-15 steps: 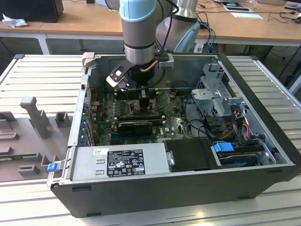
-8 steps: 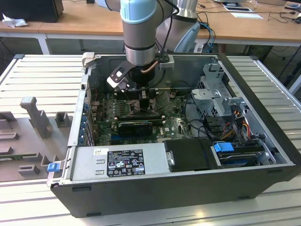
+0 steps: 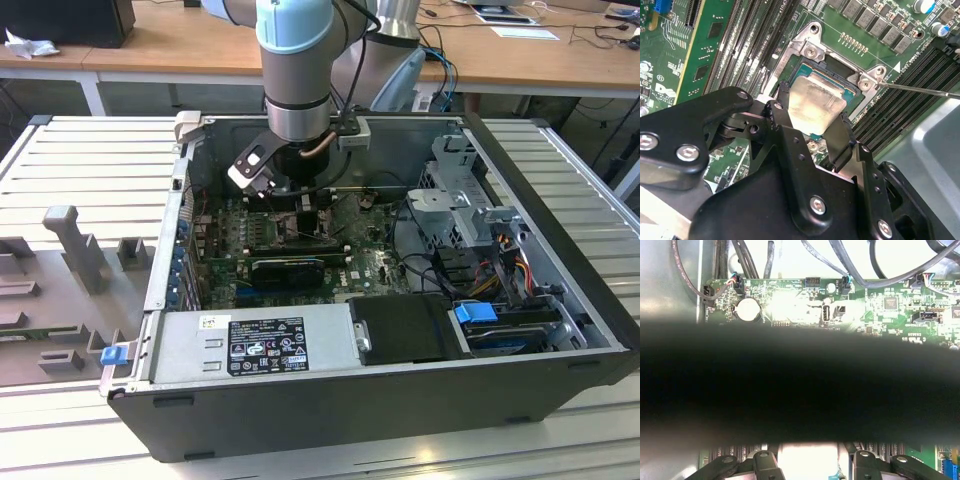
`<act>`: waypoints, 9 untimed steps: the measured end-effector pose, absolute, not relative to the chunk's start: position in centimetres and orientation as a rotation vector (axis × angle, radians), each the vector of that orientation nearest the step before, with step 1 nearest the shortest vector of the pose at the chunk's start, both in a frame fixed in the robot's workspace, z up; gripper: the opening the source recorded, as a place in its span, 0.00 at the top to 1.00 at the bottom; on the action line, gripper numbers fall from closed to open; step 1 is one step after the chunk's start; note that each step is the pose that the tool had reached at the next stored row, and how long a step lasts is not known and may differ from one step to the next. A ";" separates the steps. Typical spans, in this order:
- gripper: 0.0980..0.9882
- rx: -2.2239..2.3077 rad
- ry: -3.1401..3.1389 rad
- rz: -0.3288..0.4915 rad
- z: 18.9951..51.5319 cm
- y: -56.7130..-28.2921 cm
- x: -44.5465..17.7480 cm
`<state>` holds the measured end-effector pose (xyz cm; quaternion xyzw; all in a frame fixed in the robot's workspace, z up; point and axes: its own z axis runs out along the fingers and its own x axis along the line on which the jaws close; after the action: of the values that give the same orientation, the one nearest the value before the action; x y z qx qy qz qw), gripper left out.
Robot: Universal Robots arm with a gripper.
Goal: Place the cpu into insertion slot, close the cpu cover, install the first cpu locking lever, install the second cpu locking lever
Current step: 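Place the cpu into insertion slot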
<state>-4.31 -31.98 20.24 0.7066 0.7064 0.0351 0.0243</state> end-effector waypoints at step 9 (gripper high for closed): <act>0.50 2.186 2.186 0.109 20.2 -32.0 -4.3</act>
<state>-4.31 -31.98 20.23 0.7065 0.7064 0.0351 0.0243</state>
